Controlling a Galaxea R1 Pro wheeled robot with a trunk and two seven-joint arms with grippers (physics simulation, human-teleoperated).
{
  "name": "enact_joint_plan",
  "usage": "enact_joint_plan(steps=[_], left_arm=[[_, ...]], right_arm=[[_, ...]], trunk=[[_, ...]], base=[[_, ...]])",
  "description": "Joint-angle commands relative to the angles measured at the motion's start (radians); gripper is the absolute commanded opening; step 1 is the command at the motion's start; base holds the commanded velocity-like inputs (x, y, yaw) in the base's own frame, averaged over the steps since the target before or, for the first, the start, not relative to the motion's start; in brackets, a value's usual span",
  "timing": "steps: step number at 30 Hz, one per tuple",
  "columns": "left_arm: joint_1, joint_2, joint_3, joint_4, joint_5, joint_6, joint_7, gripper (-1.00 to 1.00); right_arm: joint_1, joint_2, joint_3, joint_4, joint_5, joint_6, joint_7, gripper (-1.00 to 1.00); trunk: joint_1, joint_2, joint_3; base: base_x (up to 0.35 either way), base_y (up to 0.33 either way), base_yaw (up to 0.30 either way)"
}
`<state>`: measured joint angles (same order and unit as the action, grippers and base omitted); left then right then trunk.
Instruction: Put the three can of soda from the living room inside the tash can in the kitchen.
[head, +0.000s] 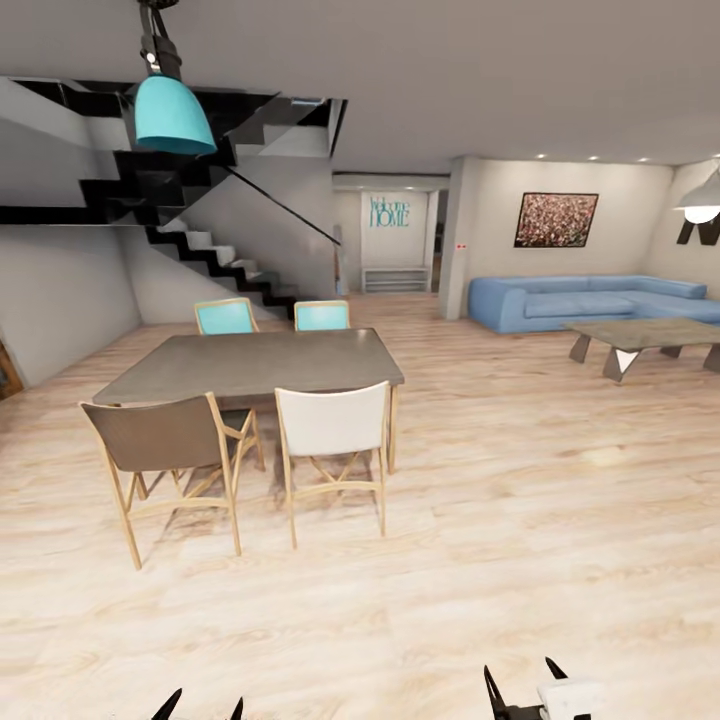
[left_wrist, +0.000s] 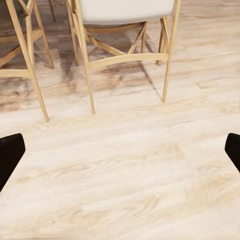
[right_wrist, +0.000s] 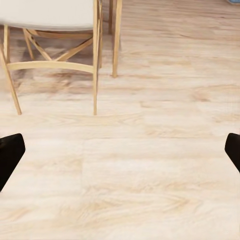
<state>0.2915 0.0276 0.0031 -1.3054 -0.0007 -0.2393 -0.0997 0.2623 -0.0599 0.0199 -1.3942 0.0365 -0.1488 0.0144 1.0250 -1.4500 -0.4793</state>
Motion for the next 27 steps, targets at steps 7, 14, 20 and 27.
enact_joint_plan(steps=[7,14,20,27], left_arm=[[0.0,0.0,0.0,0.0,0.0,0.0,0.001,1.0],[0.0,0.001,0.0,-0.002,0.003,0.0,0.001,1.0],[0.0,0.002,-0.001,-0.003,0.004,-0.003,0.0,1.0],[0.0,0.002,-0.002,-0.003,0.004,-0.011,0.0,1.0]], right_arm=[[0.0,0.0,0.0,0.002,0.0,-0.001,0.0,1.0],[0.0,0.0,0.0,0.003,0.0,-0.001,-0.001,1.0],[0.0,0.0,0.002,0.012,0.0,-0.001,-0.001,1.0],[0.0,0.0,0.003,0.015,0.001,-0.001,-0.001,1.0]], trunk=[[0.0,0.0,0.0],[0.0,0.0,0.0],[0.0,0.0,0.0],[0.0,0.0,0.0]], base=[[-0.01,0.0,0.244],[-0.209,0.0,0.247],[-0.295,0.0,0.248],[-0.305,0.0,0.249]])
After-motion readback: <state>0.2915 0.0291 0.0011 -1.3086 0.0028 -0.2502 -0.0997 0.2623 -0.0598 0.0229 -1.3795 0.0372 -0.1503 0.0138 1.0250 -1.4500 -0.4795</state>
